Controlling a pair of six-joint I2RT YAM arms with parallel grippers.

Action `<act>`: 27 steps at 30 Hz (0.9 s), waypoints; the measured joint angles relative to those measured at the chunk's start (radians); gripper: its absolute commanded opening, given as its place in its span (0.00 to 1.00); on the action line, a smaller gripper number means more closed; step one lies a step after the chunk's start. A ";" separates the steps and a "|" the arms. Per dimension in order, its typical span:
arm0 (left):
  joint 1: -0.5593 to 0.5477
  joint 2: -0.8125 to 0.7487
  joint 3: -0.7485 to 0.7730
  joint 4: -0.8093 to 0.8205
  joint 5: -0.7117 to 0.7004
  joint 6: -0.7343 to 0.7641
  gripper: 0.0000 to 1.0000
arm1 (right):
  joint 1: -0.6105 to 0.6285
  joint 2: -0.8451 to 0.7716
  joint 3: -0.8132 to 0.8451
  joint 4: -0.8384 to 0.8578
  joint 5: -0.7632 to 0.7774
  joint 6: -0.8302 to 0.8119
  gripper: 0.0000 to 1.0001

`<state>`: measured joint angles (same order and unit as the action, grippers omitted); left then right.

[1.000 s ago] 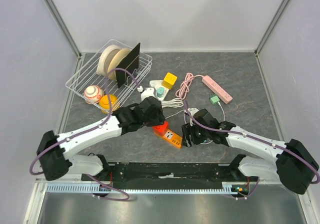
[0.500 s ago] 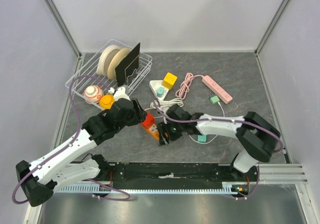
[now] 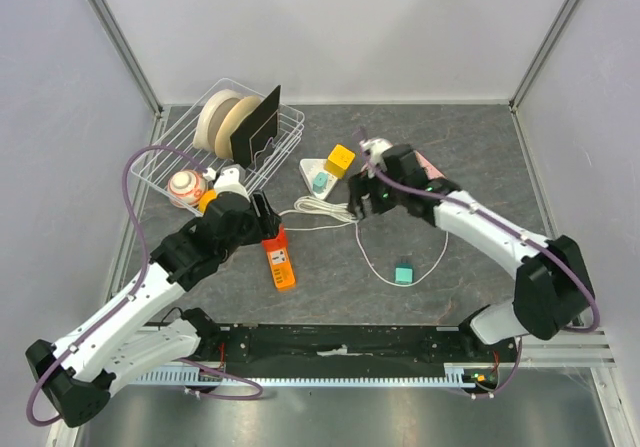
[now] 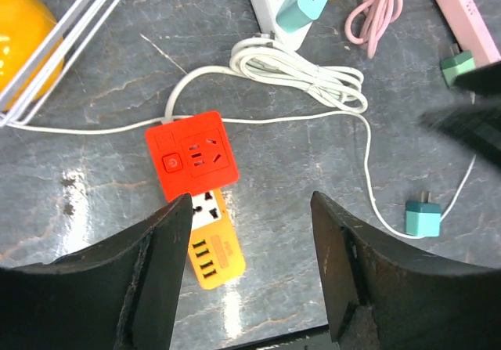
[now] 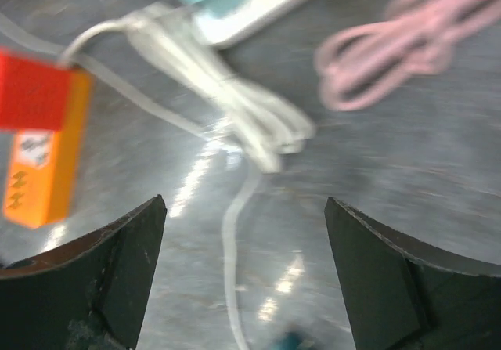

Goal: Insert the plug

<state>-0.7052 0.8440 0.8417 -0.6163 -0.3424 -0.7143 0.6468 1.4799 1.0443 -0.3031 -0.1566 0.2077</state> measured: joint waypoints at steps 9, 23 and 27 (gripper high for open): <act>0.019 -0.007 0.013 0.022 0.019 0.188 0.74 | -0.537 0.088 0.152 -0.090 0.023 -0.128 0.95; 0.031 -0.087 -0.018 0.047 0.027 0.275 0.74 | -0.671 0.445 0.340 -0.140 -0.012 -0.274 0.95; 0.038 -0.087 -0.019 0.047 0.030 0.282 0.74 | -0.676 0.504 0.374 -0.147 -0.026 -0.322 0.93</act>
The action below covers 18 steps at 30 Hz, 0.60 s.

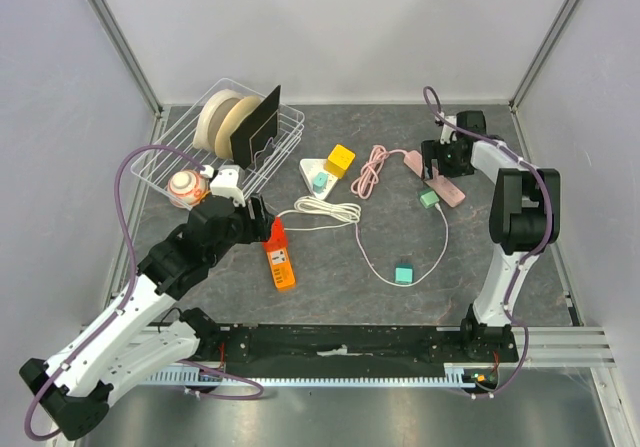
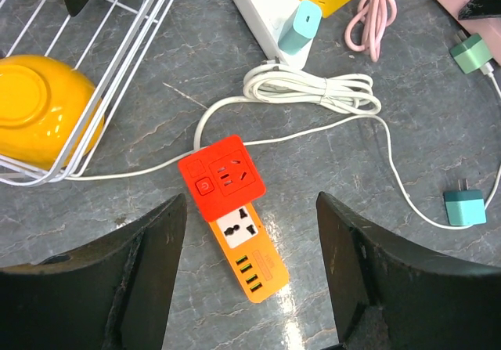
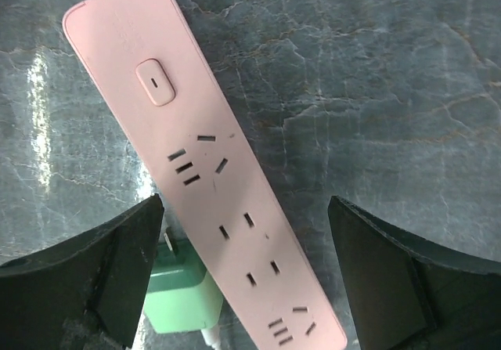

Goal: Insert the plug

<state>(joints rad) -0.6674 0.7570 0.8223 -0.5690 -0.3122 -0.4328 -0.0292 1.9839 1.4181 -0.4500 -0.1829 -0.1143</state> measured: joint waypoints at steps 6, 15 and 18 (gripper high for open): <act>0.010 0.000 -0.006 0.000 0.000 0.002 0.74 | 0.000 0.061 0.032 -0.009 -0.034 -0.049 0.63; 0.027 0.000 -0.006 0.000 0.008 0.002 0.74 | 0.005 0.058 0.096 -0.089 -0.058 -0.094 0.01; 0.034 0.003 -0.006 0.000 0.012 0.002 0.74 | 0.005 0.031 0.134 -0.126 -0.053 -0.096 0.00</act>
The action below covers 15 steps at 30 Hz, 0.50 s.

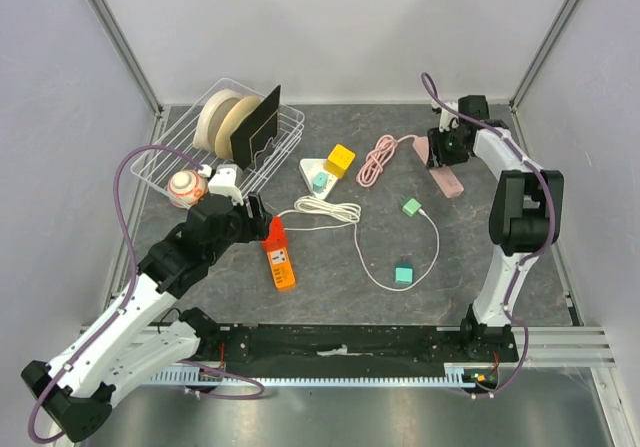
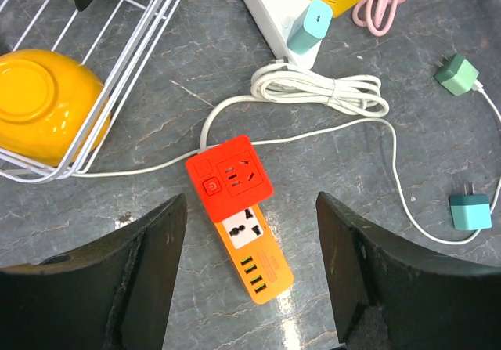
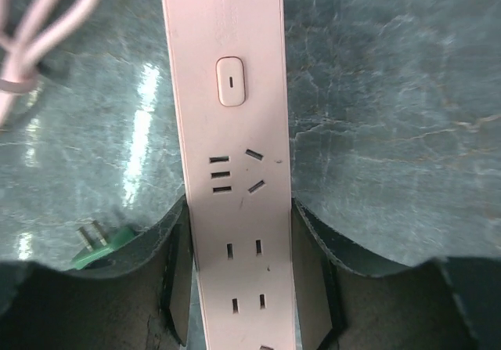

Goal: Insert the plug

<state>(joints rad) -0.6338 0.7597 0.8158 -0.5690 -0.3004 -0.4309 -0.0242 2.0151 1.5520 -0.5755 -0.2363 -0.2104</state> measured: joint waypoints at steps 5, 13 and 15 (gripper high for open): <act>0.006 0.002 0.000 0.000 0.016 0.000 0.74 | 0.023 -0.122 0.051 -0.056 0.022 0.014 0.00; 0.018 0.008 -0.005 0.000 0.021 0.000 0.73 | 0.237 -0.426 -0.029 -0.064 0.150 0.162 0.00; 0.019 0.013 -0.005 0.000 0.023 0.000 0.73 | 0.321 -0.507 -0.109 -0.060 0.180 0.230 0.00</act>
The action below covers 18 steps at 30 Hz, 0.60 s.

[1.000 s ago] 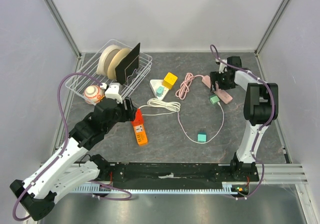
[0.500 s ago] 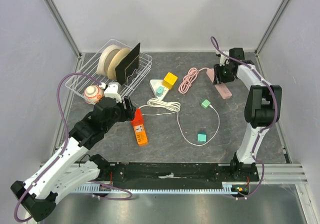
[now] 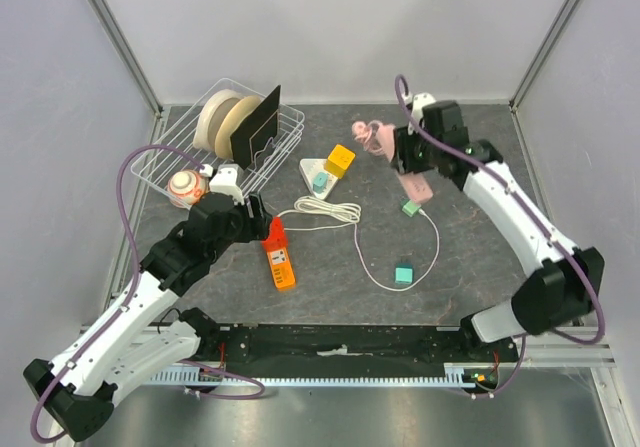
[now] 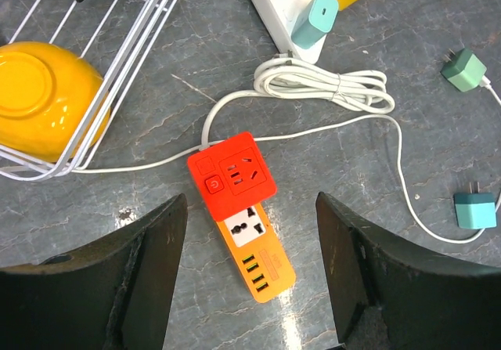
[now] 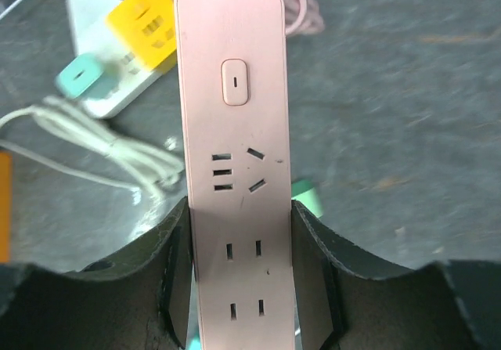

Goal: Insert the plug

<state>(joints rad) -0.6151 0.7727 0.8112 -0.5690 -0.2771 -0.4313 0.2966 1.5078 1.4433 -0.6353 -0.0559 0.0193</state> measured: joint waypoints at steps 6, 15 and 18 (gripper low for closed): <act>0.005 0.019 0.000 0.000 0.018 0.000 0.73 | 0.190 -0.163 -0.293 0.050 0.101 0.223 0.00; 0.005 0.040 -0.001 0.000 0.026 0.000 0.73 | 0.526 -0.207 -0.606 0.130 0.285 0.554 0.00; 0.005 0.046 -0.002 0.001 0.026 0.000 0.73 | 0.576 -0.207 -0.623 0.142 0.325 0.624 0.00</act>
<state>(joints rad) -0.6098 0.8188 0.8097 -0.5682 -0.2508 -0.4316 0.8730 1.3010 0.8207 -0.4931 0.2691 0.6430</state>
